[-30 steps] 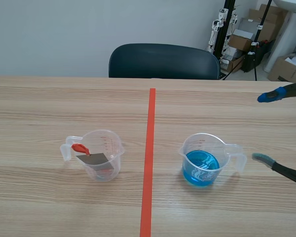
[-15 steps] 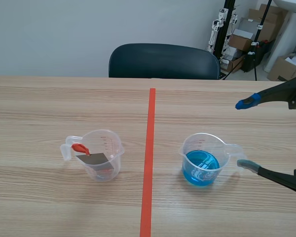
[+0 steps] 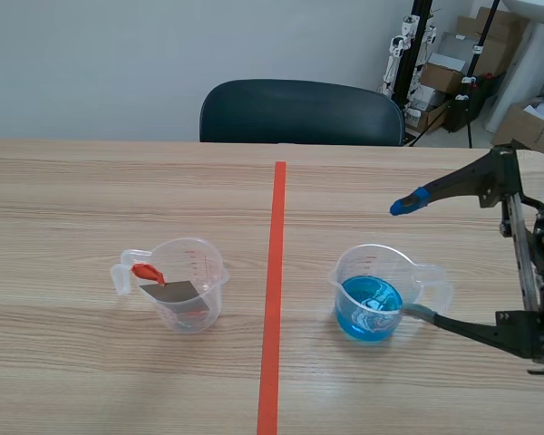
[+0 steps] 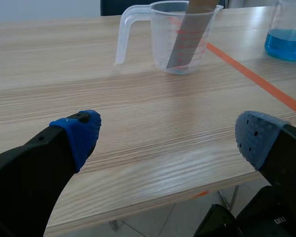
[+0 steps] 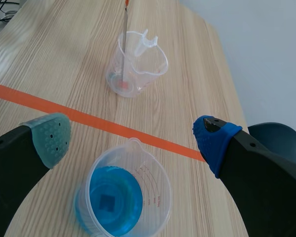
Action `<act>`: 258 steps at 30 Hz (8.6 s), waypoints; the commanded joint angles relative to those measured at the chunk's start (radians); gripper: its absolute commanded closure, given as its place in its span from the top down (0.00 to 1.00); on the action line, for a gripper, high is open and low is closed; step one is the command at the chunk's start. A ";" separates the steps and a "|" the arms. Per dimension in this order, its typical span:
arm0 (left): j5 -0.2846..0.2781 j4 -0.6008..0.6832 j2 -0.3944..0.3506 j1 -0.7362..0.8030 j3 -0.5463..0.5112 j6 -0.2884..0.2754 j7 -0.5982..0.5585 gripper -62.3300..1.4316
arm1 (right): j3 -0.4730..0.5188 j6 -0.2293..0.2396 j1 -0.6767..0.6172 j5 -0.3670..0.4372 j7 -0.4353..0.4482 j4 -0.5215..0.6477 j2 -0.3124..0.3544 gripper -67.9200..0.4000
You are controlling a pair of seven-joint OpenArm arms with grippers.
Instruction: Do the redox reaction experiment. lift the metal plate out of the left beaker
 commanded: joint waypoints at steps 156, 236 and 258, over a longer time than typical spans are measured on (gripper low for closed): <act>-0.014 0.196 0.058 0.026 -0.003 0.005 -0.046 1.00 | -0.358 -0.146 0.356 -0.167 0.000 -0.419 -0.612 0.04; -0.015 0.196 0.058 0.009 -0.003 0.005 -0.021 1.00 | -0.384 -0.123 0.356 -0.114 -0.053 -0.419 -0.661 0.45; -0.014 0.196 0.058 0.009 -0.003 0.005 -0.021 1.00 | -0.384 -0.123 0.356 -0.109 -0.052 -0.419 -0.660 0.01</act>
